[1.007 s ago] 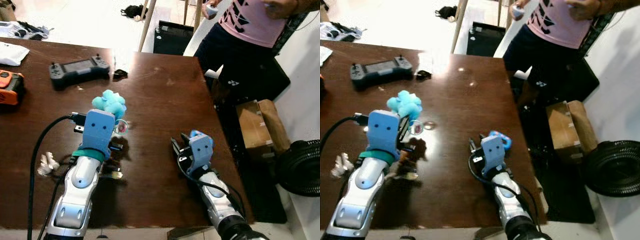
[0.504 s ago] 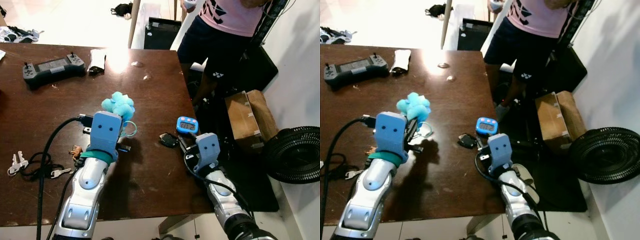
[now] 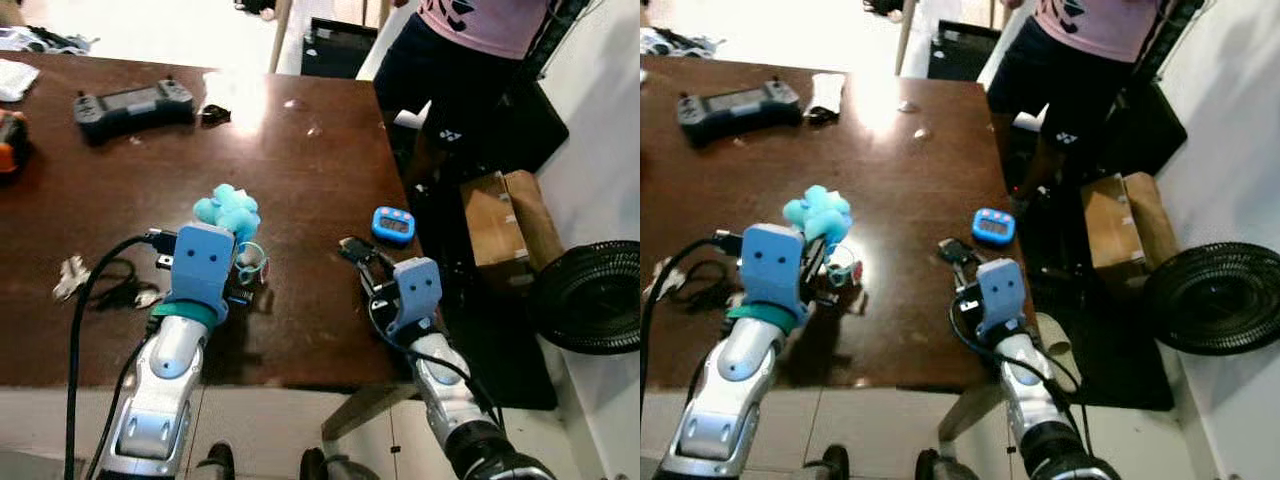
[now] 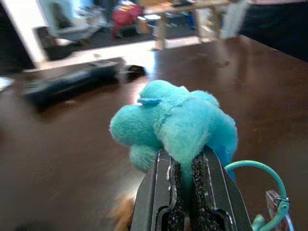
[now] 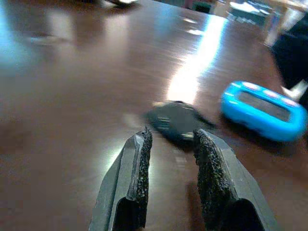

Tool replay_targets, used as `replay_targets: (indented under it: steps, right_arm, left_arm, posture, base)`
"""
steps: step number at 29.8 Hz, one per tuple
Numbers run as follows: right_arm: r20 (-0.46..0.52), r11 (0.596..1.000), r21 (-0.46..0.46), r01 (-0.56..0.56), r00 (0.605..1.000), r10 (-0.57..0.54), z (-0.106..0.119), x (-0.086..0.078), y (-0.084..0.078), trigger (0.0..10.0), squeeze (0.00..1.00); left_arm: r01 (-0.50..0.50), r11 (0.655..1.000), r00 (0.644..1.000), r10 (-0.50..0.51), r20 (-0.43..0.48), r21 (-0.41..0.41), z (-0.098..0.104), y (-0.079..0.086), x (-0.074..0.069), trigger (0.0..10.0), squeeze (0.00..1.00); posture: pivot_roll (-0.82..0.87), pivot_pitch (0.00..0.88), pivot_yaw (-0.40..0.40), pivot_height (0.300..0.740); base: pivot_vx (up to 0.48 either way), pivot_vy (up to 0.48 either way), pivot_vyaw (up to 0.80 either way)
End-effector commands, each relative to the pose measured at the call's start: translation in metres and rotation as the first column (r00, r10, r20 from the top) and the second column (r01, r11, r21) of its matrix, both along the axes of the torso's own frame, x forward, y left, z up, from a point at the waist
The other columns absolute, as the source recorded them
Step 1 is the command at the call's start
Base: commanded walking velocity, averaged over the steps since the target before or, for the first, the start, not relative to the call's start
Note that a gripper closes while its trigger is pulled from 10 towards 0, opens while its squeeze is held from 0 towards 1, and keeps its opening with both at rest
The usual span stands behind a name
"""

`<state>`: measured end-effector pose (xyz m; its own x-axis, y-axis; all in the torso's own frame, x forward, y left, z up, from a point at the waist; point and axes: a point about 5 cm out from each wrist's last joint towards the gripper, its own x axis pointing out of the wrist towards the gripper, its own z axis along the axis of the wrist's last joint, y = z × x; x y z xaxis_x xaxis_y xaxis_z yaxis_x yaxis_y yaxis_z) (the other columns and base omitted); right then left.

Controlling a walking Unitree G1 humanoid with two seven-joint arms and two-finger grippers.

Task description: Hang keys on a hook

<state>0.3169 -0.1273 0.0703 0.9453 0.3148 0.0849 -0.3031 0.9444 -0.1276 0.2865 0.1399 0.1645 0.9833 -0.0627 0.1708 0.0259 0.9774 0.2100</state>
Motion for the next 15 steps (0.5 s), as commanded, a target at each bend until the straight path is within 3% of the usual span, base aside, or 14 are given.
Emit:
replay_targets:
  steps: [1, 15]
  right_arm:
    - [-0.178, 1.000, -0.025, -0.015, 0.984, 0.011, -0.0365, -0.0196, 0.0002, 10.0, 0.00]
    - [-0.150, 0.999, -0.034, -0.033, 0.988, 0.027, -0.0312, -0.0166, 0.0043, 10.0, 0.00]
  left_arm:
    - [-0.002, 1.000, 1.000, 0.001, -0.010, -0.015, -0.0015, -0.0002, -0.0024, 10.0, 0.00]
    - [-0.002, 1.000, 1.000, 0.002, -0.009, -0.021, -0.0007, 0.0016, -0.0017, 10.0, 0.00]
  posture:
    - [-0.01, 0.103, -0.059, 0.740]
    - [-0.01, 0.103, -0.057, 0.740]
  base:
    - [-0.364, 0.000, 0.00]
    - [-0.346, 0.000, 0.00]
